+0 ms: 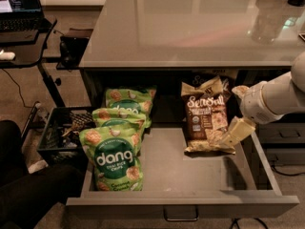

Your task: Pick brown chip bag from top drawer and place on counter

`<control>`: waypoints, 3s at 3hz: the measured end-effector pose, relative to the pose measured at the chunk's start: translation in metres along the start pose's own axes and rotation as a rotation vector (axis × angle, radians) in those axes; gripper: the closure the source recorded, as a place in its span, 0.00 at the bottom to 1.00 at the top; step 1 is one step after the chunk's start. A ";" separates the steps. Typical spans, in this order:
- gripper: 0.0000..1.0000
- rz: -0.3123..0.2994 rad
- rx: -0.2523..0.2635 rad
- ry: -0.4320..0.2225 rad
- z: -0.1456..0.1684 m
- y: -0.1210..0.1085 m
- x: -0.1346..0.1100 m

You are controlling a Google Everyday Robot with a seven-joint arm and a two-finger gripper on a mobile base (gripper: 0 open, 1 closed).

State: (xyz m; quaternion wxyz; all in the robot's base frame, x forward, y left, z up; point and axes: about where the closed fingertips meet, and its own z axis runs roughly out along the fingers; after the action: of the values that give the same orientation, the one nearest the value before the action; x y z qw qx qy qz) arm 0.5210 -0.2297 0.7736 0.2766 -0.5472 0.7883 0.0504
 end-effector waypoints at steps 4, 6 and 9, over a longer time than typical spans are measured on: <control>0.00 0.183 0.090 -0.107 0.056 -0.049 0.000; 0.00 0.313 0.128 -0.071 0.097 -0.061 0.018; 0.00 0.358 0.122 -0.067 0.135 -0.053 0.024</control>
Offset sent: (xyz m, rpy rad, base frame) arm 0.0204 0.0052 -0.0081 0.1085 -0.0192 -0.0664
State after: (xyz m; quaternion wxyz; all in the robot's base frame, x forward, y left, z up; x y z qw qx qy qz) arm 0.6136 -0.2192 0.6599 0.3221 -0.3786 0.8649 0.0693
